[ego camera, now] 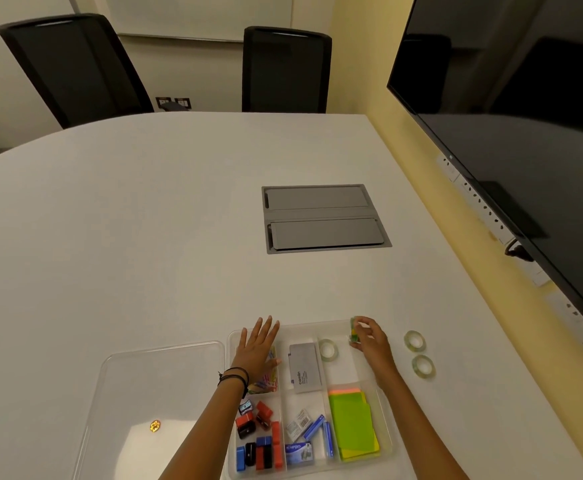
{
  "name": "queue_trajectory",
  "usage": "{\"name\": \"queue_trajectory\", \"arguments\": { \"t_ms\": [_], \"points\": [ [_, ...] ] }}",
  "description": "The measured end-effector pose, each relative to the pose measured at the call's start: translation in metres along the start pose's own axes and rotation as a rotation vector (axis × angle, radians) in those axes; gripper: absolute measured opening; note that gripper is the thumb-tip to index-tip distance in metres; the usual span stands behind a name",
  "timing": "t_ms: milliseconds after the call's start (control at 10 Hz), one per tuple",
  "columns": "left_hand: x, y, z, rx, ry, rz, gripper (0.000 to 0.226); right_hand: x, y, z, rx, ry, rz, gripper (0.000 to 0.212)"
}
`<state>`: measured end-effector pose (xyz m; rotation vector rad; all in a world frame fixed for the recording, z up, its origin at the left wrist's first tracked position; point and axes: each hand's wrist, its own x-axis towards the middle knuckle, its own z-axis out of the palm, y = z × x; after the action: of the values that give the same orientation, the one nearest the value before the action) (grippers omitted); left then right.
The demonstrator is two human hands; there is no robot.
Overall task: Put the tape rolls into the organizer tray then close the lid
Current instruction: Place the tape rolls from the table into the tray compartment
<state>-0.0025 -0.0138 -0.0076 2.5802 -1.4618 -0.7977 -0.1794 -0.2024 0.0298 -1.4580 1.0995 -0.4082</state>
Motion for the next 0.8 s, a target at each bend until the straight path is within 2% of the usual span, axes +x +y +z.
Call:
{"name": "queue_trajectory", "arguments": {
  "t_ms": [200,400,500,800],
  "points": [
    [-0.001,0.001,-0.001,0.004,-0.002,0.003,0.076,-0.002,0.011,0.016,-0.487,-0.161,-0.182,0.032],
    [-0.001,0.001,-0.002,0.012,-0.004,0.002,0.076,0.005,0.024,0.02,-0.895,-0.398,-0.202,0.041],
    [-0.001,0.001,-0.001,0.017,-0.004,0.0,0.076,0.008,0.023,0.024,-1.019,-0.417,-0.201,0.044],
    [-0.001,0.002,-0.002,0.038,-0.012,-0.004,0.075,0.003,0.027,0.027,-1.273,-0.343,-0.348,0.042]
  ]
}}
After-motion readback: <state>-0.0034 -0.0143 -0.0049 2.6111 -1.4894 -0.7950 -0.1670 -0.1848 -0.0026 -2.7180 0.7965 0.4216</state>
